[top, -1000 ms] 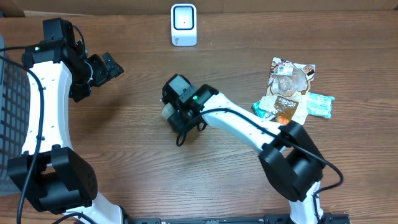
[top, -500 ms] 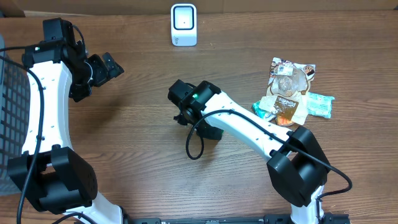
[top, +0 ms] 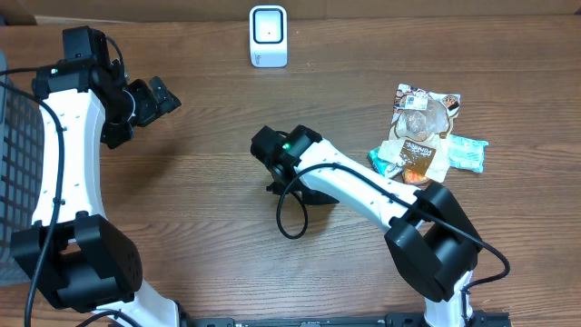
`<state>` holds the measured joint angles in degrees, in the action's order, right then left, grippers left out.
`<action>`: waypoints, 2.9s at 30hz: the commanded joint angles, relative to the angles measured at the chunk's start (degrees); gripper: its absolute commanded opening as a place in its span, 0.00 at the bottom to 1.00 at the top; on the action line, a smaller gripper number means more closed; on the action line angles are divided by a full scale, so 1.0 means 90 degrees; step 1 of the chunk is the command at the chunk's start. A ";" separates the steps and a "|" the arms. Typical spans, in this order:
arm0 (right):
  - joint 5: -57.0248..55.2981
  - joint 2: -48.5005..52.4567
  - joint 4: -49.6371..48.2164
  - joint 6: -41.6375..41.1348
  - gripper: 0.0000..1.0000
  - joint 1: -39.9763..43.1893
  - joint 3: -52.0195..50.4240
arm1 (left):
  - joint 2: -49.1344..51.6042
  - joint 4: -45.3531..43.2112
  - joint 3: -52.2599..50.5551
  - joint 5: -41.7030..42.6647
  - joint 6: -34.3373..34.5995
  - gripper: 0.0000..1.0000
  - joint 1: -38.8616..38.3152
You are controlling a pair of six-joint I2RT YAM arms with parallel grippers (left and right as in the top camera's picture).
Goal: Scan the item barcode
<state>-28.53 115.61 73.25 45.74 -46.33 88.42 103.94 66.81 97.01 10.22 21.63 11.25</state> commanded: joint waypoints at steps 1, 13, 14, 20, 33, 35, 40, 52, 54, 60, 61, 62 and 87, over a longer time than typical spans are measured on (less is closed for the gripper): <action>-0.0845 -0.0068 -0.0260 0.0466 0.48 -0.0017 -0.0112 | -0.0022 0.0000 0.0066 -0.0036 -0.0044 1.00 -0.0044; -0.1807 -0.0056 -0.0787 0.1962 0.47 -0.0126 -0.0420 | -0.0022 0.0000 0.0066 -0.0036 -0.0044 1.00 -0.0044; -0.1885 -0.0049 -0.0811 0.2042 0.47 -0.0153 -0.0478 | -0.0022 -0.0002 0.0066 -0.0036 -0.0044 1.00 -0.0044; -0.2514 -0.0044 -0.1290 0.2637 0.47 -0.0304 -0.1066 | -0.0022 -0.0002 0.0066 -0.0036 -0.0044 1.00 -0.0044; -0.2613 -0.0044 -0.2108 0.3140 1.00 -0.1054 -0.1695 | -0.0022 -0.0002 0.0066 -0.0036 -0.0044 1.00 -0.0044; -0.2662 -0.0044 -0.2290 0.3140 1.00 -0.1217 -0.1695 | -0.0022 -0.0002 0.0066 -0.0036 -0.0044 1.00 -0.0044; -0.2662 -0.0044 -0.2888 0.3147 1.00 -0.1598 -0.1693 | -0.0022 -0.0002 0.0066 -0.0036 -0.0044 1.00 -0.0044; -0.1851 -0.0046 -0.3135 0.2300 1.00 -0.2234 -0.1484 | -0.0022 -0.0002 0.0066 -0.0036 -0.0044 0.99 -0.0044; -0.1302 -0.0046 -0.3196 0.1841 1.00 -0.2378 -0.1263 | -0.0022 -0.0002 0.0066 -0.0036 -0.0044 1.00 -0.0044; 0.0063 -0.0112 -0.4189 -0.1693 1.00 -0.2637 0.0034 | -0.0022 -0.0002 0.0066 -0.0036 -0.0044 1.00 -0.0044; 0.0039 -0.0153 -0.4235 -0.2407 1.00 -0.2599 0.0240 | -0.0022 -0.0002 0.0066 -0.0036 -0.0044 1.00 -0.0044; 0.0017 -0.0206 -0.4214 -0.3157 1.00 -0.2528 0.0471 | -0.0022 -0.0002 0.0066 -0.0036 -0.0044 1.00 -0.0044; 0.3611 -0.1105 -0.0782 -0.8478 0.71 0.1841 0.0969 | -0.0022 -0.0002 0.0066 -0.0036 -0.0044 1.00 -0.0044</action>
<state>0.23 106.89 64.55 -20.60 -31.55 96.90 103.94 66.81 97.01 10.22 21.63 11.25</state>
